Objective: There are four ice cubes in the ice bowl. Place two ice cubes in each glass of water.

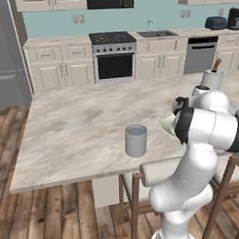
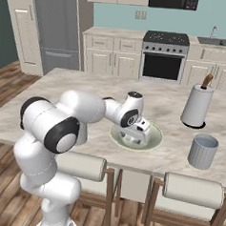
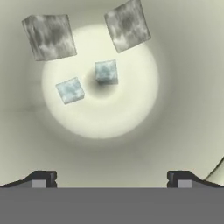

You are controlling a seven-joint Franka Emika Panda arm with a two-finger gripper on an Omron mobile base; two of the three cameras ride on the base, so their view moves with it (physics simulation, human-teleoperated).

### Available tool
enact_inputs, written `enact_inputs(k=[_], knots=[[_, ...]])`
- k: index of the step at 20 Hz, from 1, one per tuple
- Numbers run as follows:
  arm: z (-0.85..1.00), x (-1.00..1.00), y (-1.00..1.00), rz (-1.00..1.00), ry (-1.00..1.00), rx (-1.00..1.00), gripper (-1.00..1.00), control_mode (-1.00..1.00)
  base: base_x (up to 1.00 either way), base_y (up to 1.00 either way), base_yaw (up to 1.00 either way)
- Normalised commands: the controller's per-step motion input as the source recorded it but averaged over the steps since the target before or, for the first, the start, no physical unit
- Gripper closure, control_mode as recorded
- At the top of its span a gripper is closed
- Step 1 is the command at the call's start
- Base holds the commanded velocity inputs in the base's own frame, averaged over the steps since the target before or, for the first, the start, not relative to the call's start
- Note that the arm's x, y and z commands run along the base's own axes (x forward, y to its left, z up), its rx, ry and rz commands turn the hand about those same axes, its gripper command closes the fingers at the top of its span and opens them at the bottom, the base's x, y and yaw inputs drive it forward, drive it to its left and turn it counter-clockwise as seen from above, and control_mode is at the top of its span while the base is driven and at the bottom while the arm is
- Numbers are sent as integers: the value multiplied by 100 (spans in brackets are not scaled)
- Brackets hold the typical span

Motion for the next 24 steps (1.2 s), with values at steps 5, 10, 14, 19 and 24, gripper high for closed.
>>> enact_inputs(k=[5,10,14,19,24], knots=[[-9,17,-6,0,0,1,-100,-100,0,0,0],[-11,11,-6,0,0,0,-100,-100,0,0,0],[-11,13,-12,0,0,0,-100,-100,0,0,0],[-11,9,-15,0,-1,0,-100,-100,0,0,0],[-14,14,-2,0,-2,0,-100,-100,0,0,0]])
